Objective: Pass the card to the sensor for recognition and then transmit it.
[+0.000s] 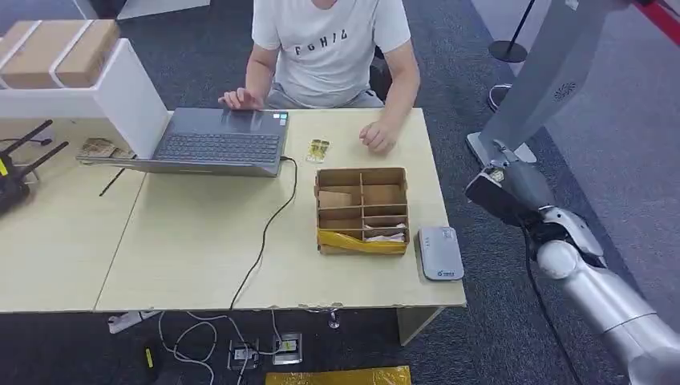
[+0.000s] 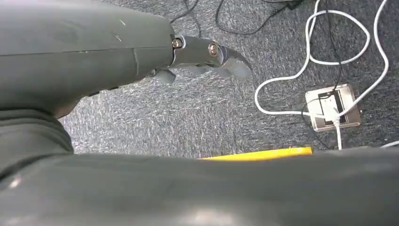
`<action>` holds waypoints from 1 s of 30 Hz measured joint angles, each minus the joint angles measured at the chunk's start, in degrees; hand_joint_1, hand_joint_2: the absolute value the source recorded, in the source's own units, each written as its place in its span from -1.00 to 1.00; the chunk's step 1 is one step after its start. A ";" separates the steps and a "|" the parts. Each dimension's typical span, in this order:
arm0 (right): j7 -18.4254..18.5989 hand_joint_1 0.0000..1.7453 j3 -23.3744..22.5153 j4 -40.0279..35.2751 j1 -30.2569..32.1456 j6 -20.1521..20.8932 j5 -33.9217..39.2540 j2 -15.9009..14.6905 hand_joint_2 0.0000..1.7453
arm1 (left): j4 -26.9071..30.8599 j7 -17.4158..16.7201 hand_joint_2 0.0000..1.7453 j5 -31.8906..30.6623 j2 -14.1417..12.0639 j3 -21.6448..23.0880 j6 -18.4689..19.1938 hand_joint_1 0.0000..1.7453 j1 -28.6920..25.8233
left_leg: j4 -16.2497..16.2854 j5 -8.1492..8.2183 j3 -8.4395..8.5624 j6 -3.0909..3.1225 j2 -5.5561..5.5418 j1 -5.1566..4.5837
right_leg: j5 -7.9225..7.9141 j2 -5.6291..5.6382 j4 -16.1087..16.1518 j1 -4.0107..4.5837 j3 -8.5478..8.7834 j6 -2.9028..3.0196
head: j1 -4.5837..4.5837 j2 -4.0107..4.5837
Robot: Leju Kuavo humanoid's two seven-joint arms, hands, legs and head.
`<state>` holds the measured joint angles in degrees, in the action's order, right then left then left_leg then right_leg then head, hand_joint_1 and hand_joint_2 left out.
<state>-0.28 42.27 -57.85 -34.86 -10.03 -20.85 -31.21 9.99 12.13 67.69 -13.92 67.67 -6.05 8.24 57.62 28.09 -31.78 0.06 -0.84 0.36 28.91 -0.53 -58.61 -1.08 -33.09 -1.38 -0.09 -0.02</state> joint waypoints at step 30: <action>-2.97 1.00 4.50 5.38 9.18 -2.62 5.88 1.81 1.00 | 0.00 -1.73 -1.00 1.20 -0.20 0.00 -1.95 -1.00 -0.31 | -0.01 0.04 -0.01 -0.06 0.00 0.00 | 0.03 0.05 0.00 0.00 -0.01 0.03 | 0.00 0.00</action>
<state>-3.26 46.77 -52.48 -25.68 -12.66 -14.97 -29.40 9.99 10.40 68.89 -14.12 67.67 -8.00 7.94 57.61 28.13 -31.79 0.01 -0.83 0.36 28.94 -0.48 -58.61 -1.08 -33.10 -1.35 -0.09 -0.02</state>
